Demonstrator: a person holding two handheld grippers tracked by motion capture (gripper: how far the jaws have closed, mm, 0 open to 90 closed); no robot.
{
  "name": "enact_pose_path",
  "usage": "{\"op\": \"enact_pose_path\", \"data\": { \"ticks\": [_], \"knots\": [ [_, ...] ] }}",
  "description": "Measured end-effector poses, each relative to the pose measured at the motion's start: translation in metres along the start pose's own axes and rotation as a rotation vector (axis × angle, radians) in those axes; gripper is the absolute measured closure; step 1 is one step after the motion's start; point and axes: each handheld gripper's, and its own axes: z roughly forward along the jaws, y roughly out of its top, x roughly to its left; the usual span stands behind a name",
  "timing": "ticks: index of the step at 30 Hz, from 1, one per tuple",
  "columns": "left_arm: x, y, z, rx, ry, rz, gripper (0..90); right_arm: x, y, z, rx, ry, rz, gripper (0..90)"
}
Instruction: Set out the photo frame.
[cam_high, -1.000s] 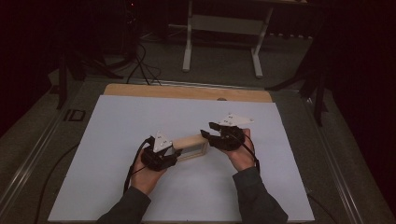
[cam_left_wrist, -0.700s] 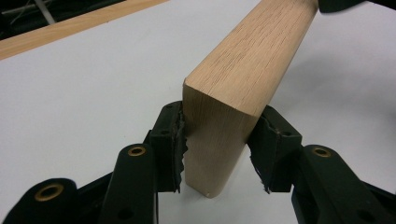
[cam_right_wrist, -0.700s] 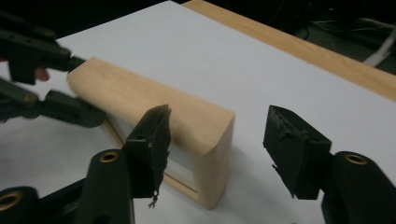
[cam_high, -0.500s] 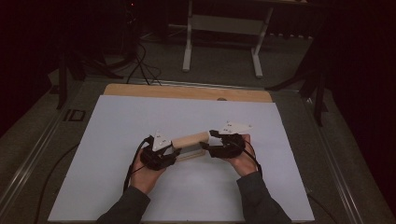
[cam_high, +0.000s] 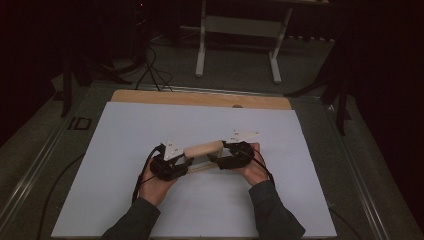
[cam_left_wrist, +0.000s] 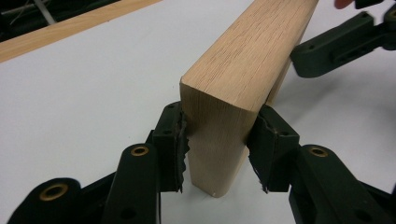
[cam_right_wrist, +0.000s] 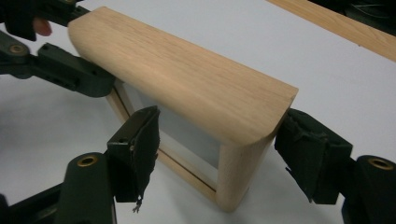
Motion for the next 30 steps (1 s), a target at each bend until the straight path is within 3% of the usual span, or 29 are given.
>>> {"op": "enact_pose_path", "data": {
  "ticks": [9, 19, 30],
  "knots": [
    [0.006, 0.004, 0.004, 0.013, -0.005, 0.016, 58.1, 0.001, 0.004, 0.002, -0.013, -0.015, -0.021, 34.6],
    [0.016, 0.01, 0.012, 0.011, -0.033, -0.021, 54.6, 0.0, 0.003, 0.0, -0.016, -0.052, 0.006, 40.3],
    [0.025, 0.015, 0.02, 0.003, -0.049, -0.02, 51.3, 0.0, 0.003, -0.001, -0.021, -0.083, 0.048, 45.1]
  ]
}}
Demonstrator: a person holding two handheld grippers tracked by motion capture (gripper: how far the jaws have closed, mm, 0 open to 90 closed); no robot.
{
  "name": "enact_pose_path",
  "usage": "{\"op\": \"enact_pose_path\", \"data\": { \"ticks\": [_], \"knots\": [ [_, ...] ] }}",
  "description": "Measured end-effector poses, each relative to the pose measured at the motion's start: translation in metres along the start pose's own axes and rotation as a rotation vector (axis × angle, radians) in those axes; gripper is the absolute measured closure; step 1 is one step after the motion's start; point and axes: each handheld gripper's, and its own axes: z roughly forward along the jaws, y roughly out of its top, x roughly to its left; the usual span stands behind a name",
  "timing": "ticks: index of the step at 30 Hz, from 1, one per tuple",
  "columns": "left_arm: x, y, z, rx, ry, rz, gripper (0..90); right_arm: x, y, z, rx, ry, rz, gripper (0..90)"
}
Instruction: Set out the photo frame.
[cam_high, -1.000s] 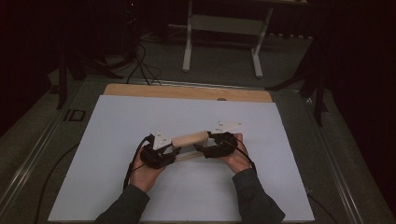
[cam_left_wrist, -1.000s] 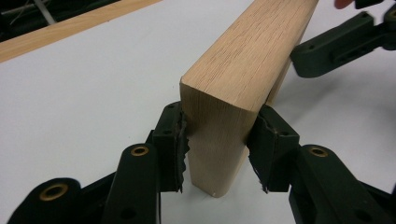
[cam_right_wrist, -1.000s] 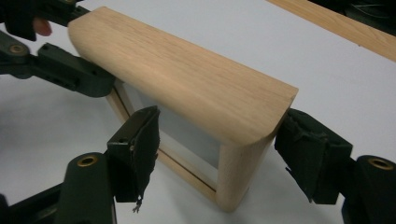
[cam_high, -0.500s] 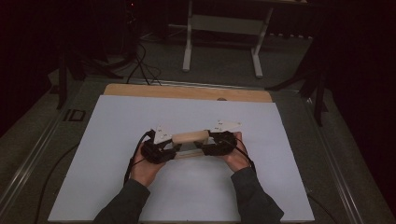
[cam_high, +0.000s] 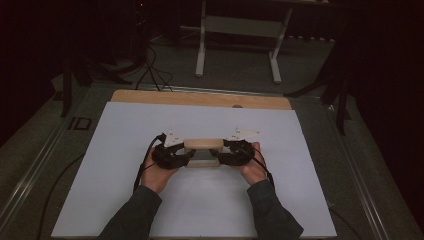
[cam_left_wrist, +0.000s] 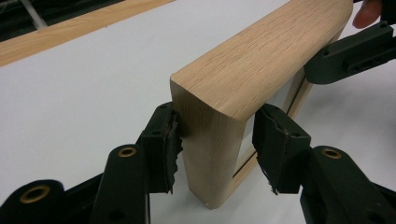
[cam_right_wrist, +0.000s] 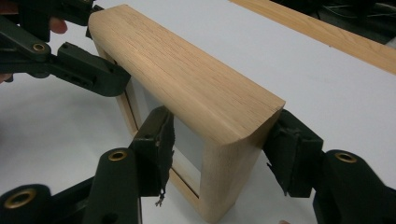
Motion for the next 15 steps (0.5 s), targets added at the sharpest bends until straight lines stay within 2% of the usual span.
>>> {"op": "enact_pose_path", "data": {
  "ticks": [7, 15],
  "knots": [
    [0.0055, 0.0029, 0.0034, 0.001, -0.009, 0.006, 50.8, -0.0015, 0.0001, 0.0023, -0.014, -0.01, 0.033, 45.2],
    [0.0081, 0.0084, 0.0053, 0.014, 0.007, 0.032, 50.1, -0.0012, 0.0014, 0.0038, -0.016, -0.029, 0.047, 45.6]
  ]
}}
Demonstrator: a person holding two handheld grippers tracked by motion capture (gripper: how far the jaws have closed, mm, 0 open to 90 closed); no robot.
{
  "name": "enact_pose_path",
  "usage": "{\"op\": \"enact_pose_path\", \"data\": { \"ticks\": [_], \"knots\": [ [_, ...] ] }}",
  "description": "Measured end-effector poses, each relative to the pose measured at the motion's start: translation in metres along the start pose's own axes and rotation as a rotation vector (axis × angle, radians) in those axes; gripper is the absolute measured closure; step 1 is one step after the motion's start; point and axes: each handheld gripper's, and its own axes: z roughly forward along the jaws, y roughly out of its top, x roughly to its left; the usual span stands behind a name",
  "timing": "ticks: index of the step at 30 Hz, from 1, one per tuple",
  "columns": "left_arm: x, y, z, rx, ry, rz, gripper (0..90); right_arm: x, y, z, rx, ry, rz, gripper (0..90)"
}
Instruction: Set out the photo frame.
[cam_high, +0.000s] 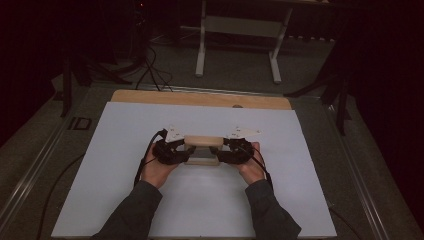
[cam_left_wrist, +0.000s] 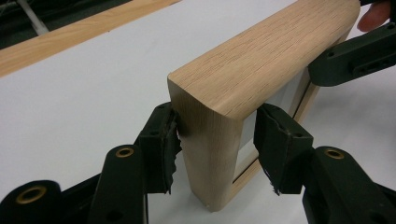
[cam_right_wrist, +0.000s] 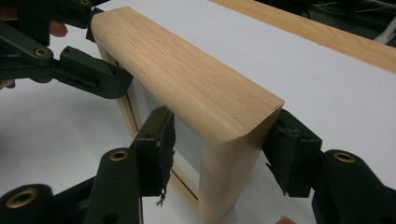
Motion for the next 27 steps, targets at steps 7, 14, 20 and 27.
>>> {"op": "enact_pose_path", "data": {
  "ticks": [7, 14, 20, 27],
  "knots": [
    [0.005, -0.001, 0.002, -0.001, -0.011, -0.019, 49.7, 0.0, 0.002, 0.004, 0.0, -0.01, 0.002, 45.4],
    [0.005, -0.001, 0.003, -0.005, -0.008, -0.039, 49.8, -0.002, 0.004, 0.006, 0.006, -0.013, 0.01, 44.5],
    [0.007, 0.0, 0.006, -0.011, -0.022, -0.054, 49.8, -0.005, 0.004, 0.006, 0.004, -0.01, 0.025, 44.2],
    [0.014, 0.002, 0.009, -0.006, -0.057, -0.067, 49.6, -0.008, 0.004, 0.007, -0.005, -0.008, 0.054, 44.2]
  ]
}}
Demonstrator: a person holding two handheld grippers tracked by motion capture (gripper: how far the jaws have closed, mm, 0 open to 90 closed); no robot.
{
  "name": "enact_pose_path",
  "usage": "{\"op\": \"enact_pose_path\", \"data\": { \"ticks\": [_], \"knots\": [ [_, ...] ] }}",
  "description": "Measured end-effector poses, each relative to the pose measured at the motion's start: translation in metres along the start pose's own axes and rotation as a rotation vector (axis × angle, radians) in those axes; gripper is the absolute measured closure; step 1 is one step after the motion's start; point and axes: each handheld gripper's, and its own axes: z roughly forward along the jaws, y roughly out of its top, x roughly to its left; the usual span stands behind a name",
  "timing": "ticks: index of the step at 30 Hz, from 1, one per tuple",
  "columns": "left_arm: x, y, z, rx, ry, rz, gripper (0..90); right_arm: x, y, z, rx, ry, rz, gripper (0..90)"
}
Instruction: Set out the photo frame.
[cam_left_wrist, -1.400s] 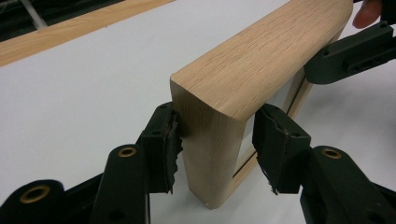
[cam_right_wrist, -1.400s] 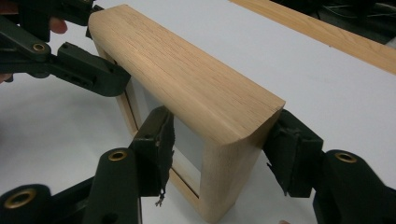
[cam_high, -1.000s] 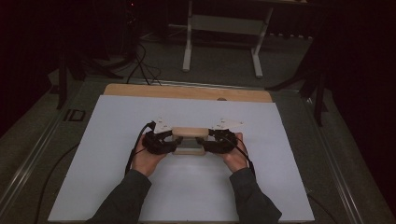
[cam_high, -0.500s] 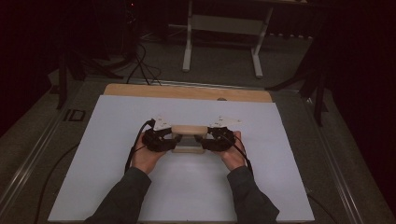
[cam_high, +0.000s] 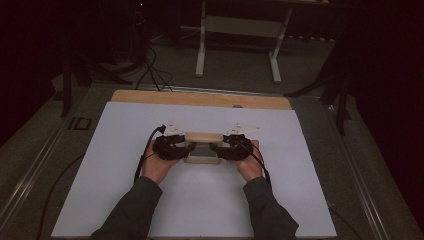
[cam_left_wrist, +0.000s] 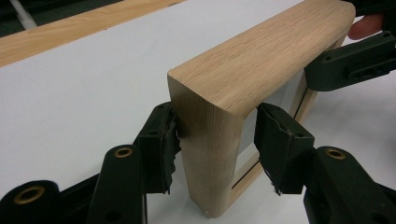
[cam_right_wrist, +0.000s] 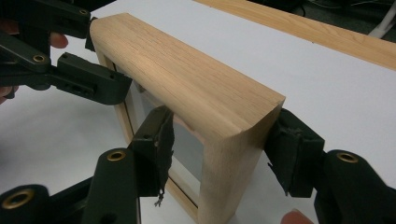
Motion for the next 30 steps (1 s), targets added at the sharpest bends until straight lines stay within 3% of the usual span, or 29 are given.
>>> {"op": "enact_pose_path", "data": {
  "ticks": [10, 18, 30],
  "knots": [
    [-0.0009, 0.0004, 0.0046, 0.005, 0.021, -0.024, 47.2, -0.004, -0.0006, -0.0013, 0.0, -0.014, 0.017, 40.0],
    [-0.0009, 0.0006, 0.0044, 0.011, 0.025, -0.041, 47.9, -0.0042, 0.0005, -0.005, -0.005, -0.026, -0.003, 51.2],
    [-0.001, 0.001, 0.005, 0.01, 0.028, -0.062, 48.1, -0.007, 0.001, -0.0033, -0.005, -0.017, 0.001, 51.0]
  ]
}}
